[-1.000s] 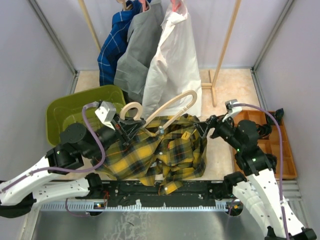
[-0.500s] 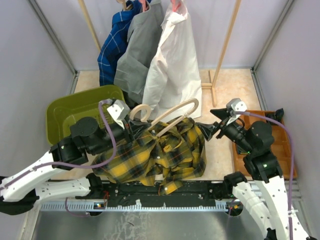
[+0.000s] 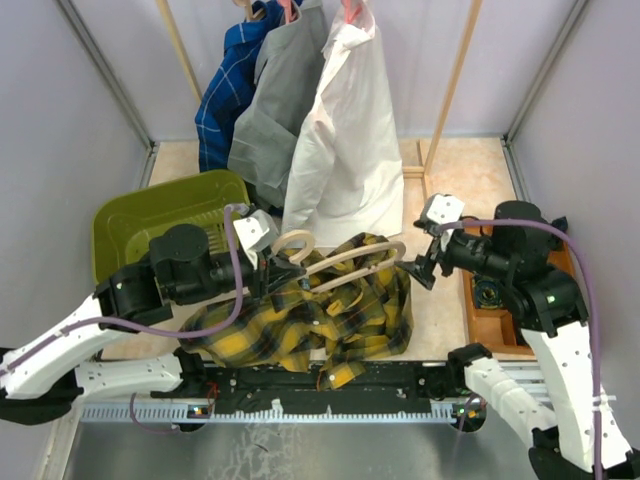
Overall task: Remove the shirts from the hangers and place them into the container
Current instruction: Remove the shirt from the hanger.
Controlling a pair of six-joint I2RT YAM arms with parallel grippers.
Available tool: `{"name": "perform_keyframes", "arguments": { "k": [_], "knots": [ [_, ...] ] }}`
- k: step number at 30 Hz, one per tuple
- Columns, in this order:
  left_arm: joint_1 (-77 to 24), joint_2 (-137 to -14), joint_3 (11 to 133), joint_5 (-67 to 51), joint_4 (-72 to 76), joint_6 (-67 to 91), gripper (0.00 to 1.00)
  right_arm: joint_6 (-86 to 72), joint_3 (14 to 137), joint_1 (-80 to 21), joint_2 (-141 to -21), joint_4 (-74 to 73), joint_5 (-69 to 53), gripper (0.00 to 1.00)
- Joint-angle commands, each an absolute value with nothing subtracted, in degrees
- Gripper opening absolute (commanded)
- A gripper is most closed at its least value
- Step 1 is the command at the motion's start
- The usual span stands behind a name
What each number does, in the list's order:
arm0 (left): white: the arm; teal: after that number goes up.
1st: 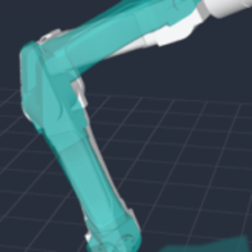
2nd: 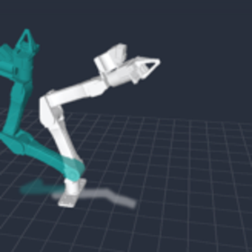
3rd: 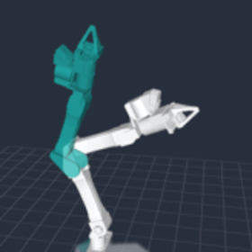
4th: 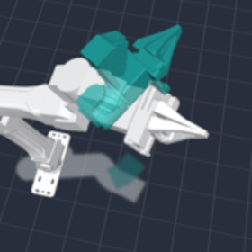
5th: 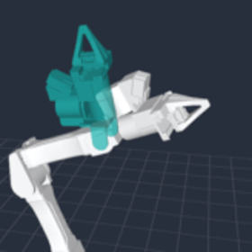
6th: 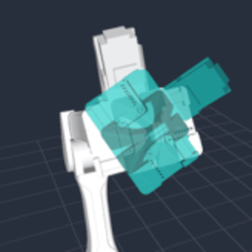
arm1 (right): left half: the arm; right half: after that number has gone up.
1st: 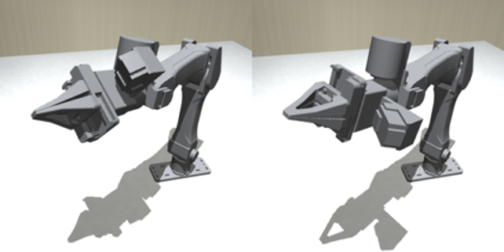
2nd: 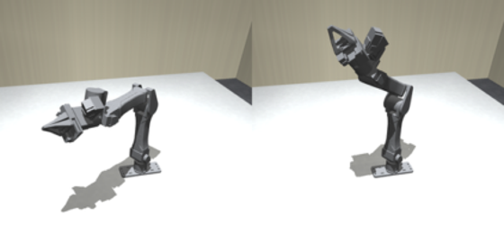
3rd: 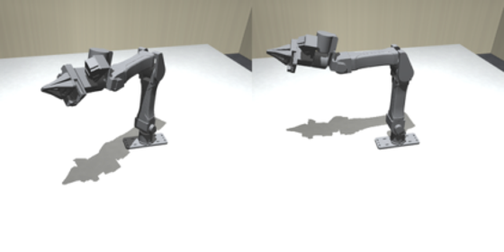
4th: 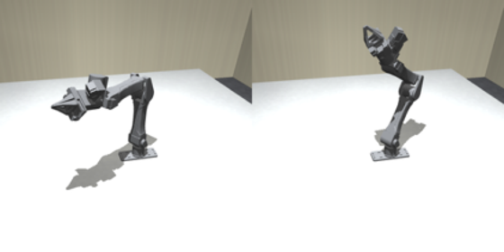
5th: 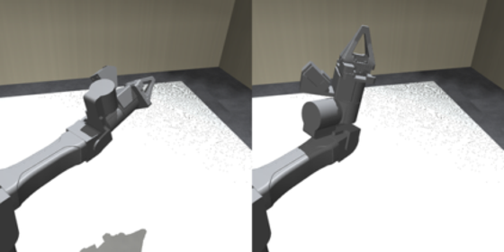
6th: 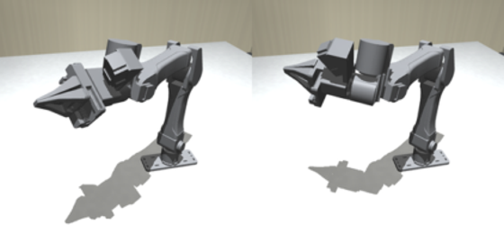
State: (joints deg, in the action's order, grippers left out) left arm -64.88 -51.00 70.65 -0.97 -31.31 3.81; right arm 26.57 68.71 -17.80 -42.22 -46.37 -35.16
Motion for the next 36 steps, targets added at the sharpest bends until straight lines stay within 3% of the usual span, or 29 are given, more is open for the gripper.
{"name": "perform_keyframes", "arguments": {
  "k": [1, 5, 10, 18, 23, 25, 27, 28, 29, 31, 32, 36],
  "knots": [
    [-64.73, -50.32, 74.43, -9.52, -33.18, 1.55, 0.00, 37.24, 70.26, -17.23, -44.51, -56.79, -45.53, 0.84],
    [-64.79, -52.12, 75.94, -15.04, -33.63, 1.33, 0.00, 45.11, 70.65, -17.17, -46.58, -63.80, -54.08, 0.82],
    [-64.79, -53.66, 77.82, -17.84, -34.98, 0.63, 0.00, 48.12, 70.49, -17.22, -47.45, -66.78, -57.77, 0.72],
    [-64.79, -55.88, 80.80, -16.95, -39.17, -0.14, 0.00, 42.97, 67.20, -17.20, -43.66, -63.20, -59.80, 0.37],
    [-64.71, -54.19, 79.48, -17.28, -35.70, -0.73, 0.00, 40.29, 64.62, -17.23, -41.63, -61.98, -59.24, 0.29],
    [-64.77, -53.62, 78.44, -16.42, -34.37, -0.98, 0.00, 39.14, 64.21, -17.20, -40.97, -60.57, -59.00, 0.05],
    [-64.78, -52.64, 76.64, -13.16, -32.32, -0.49, 0.00, 35.70, 63.70, -17.22, -40.01, -57.34, -56.10, 0.00],
    [-64.71, -52.07, 75.74, -11.81, -31.13, -0.45, 0.05, 34.14, 63.04, -17.22, -39.43, -55.42, -54.37, 0.00],
    [-64.73, -51.59, 74.57, -10.43, -29.98, -0.37, 0.16, 32.03, 61.94, -17.23, -38.58, -53.25, -52.25, 0.00],
    [-64.78, -50.73, 72.36, -5.98, -27.33, 0.54, 0.57, 27.89, 60.54, -17.18, -36.59, -49.82, -49.36, 0.00],
    [-64.78, -50.13, 71.27, -3.89, -26.22, 0.79, 0.69, 26.87, 60.29, -17.22, -36.07, -49.15, -49.30, 0.00],
    [-64.78, -47.65, 67.34, 4.08, -22.79, 2.33, 0.87, 23.65, 60.72, -17.20, -35.68, -49.23, -48.06, 0.00]
  ]
}}
